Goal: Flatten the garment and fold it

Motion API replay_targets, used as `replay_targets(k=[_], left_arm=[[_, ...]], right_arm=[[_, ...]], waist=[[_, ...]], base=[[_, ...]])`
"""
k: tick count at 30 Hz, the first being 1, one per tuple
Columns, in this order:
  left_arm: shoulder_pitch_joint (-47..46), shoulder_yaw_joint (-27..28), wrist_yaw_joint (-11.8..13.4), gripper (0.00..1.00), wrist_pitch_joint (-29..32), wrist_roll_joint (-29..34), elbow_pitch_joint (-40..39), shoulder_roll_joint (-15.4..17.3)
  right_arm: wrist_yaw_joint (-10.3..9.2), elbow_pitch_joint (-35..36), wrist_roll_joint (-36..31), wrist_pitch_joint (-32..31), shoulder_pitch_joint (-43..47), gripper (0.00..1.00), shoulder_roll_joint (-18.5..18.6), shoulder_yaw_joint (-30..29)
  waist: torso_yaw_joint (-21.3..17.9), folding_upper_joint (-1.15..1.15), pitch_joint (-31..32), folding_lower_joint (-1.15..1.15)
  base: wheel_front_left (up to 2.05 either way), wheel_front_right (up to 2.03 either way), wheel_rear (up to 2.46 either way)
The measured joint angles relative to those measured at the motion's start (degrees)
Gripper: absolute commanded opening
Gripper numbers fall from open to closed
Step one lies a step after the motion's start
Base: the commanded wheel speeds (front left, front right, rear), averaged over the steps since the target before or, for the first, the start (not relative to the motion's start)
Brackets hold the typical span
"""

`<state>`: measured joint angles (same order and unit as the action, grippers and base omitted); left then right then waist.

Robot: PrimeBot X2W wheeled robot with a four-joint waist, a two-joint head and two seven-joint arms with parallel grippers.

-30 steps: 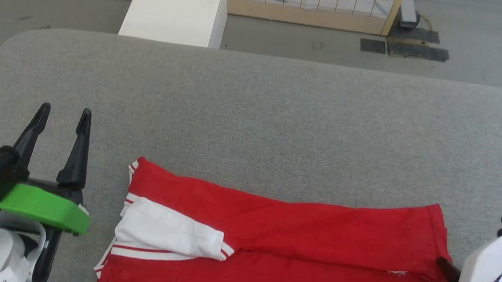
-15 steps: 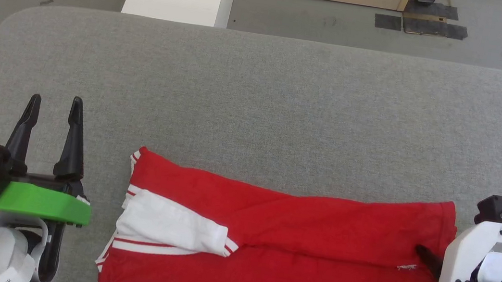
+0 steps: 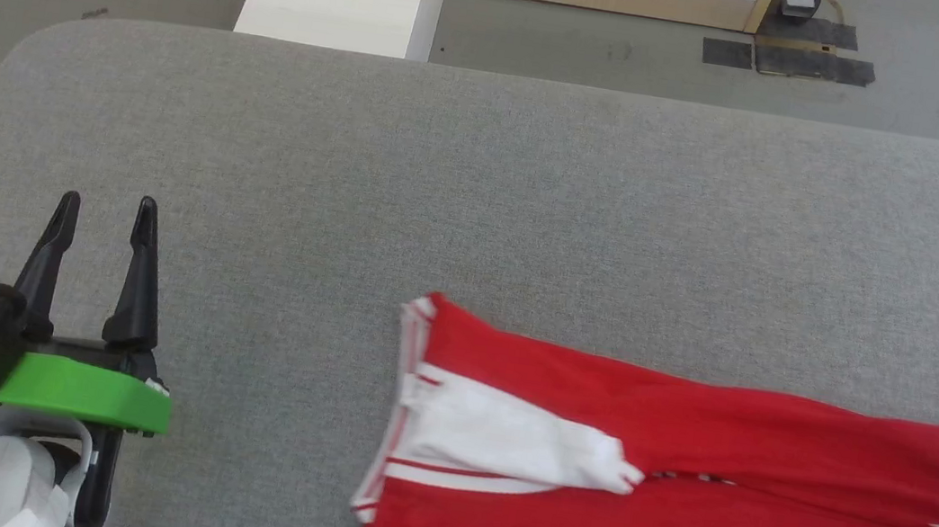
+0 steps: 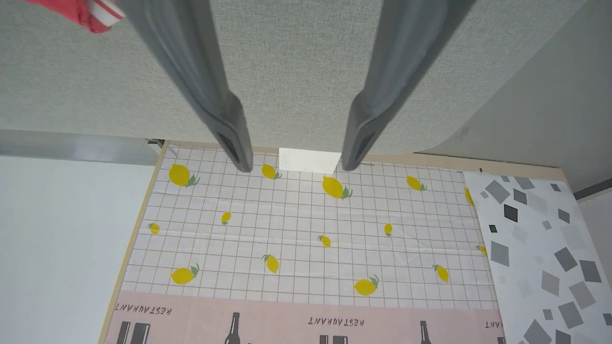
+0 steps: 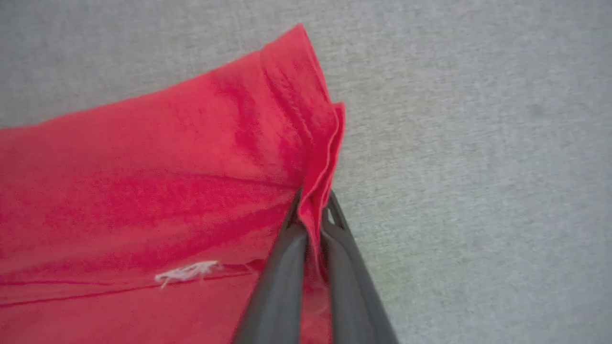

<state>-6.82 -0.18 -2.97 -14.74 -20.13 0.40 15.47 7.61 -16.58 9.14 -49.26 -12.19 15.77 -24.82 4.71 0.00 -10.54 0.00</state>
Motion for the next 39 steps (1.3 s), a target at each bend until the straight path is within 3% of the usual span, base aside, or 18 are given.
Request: replay_targets(k=[4, 7, 15, 22, 28, 29, 33, 39], left_arm=[[0.18, 0.44, -0.10, 1.00, 0.00, 0.37, 0.76, -0.94], [0.64, 0.70, -0.48, 1.00, 0.00, 0.52, 1.20, -1.37], [1.86, 0.90, -0.97, 1.00, 0.00, 0.77, 2.34, -1.92], [3.28, 1.20, -0.96, 1.00, 0.00, 0.76, 2.53, -2.70], [3.30, 0.60, -1.02, 1.00, 0.00, 0.74, 2.80, -3.03], [3.34, 0.45, -1.09, 1.00, 0.00, 0.70, 2.87, -3.03], [3.61, 0.22, -1.30, 1.00, 0.00, 0.55, 2.99, -3.03], [3.85, -0.01, -1.52, 1.00, 0.00, 0.41, 3.20, -3.07]], right_arm=[[0.00, -0.05, -4.05, 0.02, -0.66, 0.00, 0.08, -2.60], [-0.01, 1.62, -5.49, -2.93, -0.51, 0.00, 0.68, 0.57], [-0.02, 18.82, 6.21, -17.60, 4.46, 0.00, 3.35, 12.12], [-0.03, 30.34, 14.27, -21.46, 6.20, 0.00, -1.30, 20.02], [-0.03, 29.83, 17.05, -18.52, 5.75, 0.00, -6.62, 28.91], [-0.03, 27.16, 17.26, -15.40, 3.82, 0.00, -8.49, 32.18], [-0.03, 22.23, 17.25, -10.07, 0.68, 0.00, -10.90, 35.27], [-0.03, 13.80, 17.40, -4.25, -2.58, 0.00, -12.66, 40.32]], waist=[[-0.08, 0.00, 0.53, 0.00], [-0.19, 0.00, 1.12, 0.00], [-0.61, 0.00, 3.40, 0.00], [-0.85, 0.00, 5.16, 0.00], [0.46, 0.00, 5.85, 0.00], [1.35, 0.00, 6.13, 0.00], [2.60, 0.00, 6.38, 0.00], [4.29, 0.00, 5.75, 0.00]], base=[[0.00, 0.00, 0.00], [0.00, 0.00, 0.00], [0.00, 0.00, 0.00], [0.00, 0.00, 0.00], [0.00, 0.00, 0.00], [0.00, 0.00, 0.00], [0.00, 0.00, 0.00], [0.00, 0.00, 0.00]])
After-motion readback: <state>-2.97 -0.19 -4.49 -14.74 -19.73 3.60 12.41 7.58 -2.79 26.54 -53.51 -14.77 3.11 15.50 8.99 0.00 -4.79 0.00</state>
